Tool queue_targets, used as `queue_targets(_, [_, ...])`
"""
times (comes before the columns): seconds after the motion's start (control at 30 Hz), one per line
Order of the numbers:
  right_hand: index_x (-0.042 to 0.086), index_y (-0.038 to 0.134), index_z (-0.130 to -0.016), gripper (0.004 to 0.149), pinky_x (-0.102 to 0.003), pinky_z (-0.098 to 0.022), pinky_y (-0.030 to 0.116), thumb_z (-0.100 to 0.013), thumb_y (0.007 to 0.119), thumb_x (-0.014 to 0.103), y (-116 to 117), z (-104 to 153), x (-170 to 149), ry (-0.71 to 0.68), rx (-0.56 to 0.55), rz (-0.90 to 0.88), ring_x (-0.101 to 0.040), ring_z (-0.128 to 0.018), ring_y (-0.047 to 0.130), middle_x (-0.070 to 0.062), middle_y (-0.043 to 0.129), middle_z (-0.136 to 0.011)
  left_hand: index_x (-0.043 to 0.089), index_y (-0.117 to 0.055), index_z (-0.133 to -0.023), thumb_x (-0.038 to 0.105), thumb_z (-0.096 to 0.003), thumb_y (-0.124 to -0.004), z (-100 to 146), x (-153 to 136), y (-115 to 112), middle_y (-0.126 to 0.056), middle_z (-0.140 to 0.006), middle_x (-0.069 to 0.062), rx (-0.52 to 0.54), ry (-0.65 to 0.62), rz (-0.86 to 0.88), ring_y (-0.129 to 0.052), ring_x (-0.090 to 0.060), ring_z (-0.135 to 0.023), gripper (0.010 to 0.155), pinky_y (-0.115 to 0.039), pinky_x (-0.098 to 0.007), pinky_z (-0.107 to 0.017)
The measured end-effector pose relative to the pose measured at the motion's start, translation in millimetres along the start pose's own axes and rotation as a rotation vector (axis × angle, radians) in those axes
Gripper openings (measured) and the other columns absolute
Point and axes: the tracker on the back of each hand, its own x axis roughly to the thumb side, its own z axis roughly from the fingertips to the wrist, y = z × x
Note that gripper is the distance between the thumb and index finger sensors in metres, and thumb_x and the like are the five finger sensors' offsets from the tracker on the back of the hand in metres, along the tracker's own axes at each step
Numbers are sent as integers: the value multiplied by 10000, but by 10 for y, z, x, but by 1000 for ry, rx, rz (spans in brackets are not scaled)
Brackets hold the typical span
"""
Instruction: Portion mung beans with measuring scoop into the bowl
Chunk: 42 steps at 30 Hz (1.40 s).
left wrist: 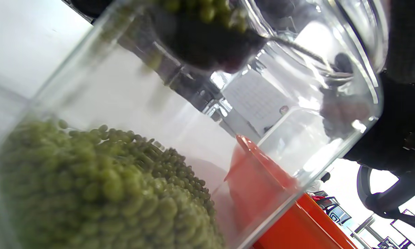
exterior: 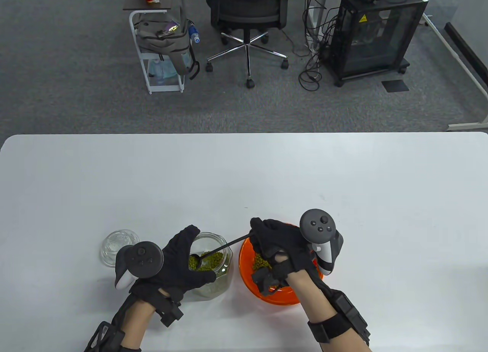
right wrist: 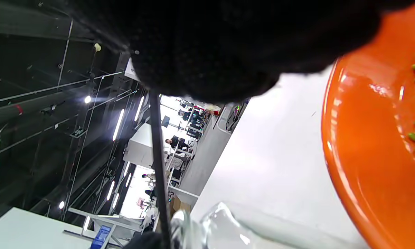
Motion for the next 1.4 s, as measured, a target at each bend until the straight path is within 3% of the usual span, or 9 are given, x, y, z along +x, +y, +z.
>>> queue_targets(0.4, [88, 1004, -524, 431, -344, -127, 864, -485, 791, 461, -224, -18, -139, 33, -29, -96, -212, -152, 994, -110, 1039, -386, 27, -266, -1101, 827, -382, -882, 1, 1, -1, -394, -1154, -281, 4, -1, 0, -566, -588, -1051, 1240, -543, -740, -724])
queue_targets(0.93, [89, 1003, -527, 432, -344, -130, 863, -486, 787, 461, -321, -57, -263, 72, -8, -160, -213, -155, 994, -109, 1038, -391, 27, -267, -1100, 827, -382, -882, 2, 3, 0, -392, -1154, -282, 3, -3, 3, -565, -589, -1051, 1239, -542, -741, -724])
queue_targets(1.2, [89, 1002, -529, 435, -342, -132, 863, -489, 785, 464, -533, -12, -299, 79, 30, -270, -211, -155, 994, -108, 1037, -393, 26, -266, -1101, 827, -382, -882, 2, 3, 1, -392, -1155, -280, 2, -3, 2, -566, -589, -1051, 1240, -543, -740, -725])
queue_targets(1.4, [91, 1002, -529, 434, -341, -131, 863, -489, 784, 465, -822, 20, -345, 75, -8, -274, -210, -156, 993, -106, 1038, -392, 25, -266, -1102, 827, -383, -883, 2, 3, 2, -394, -1154, -282, 3, -1, 1, -564, -589, -1052, 1241, -542, -741, -724])
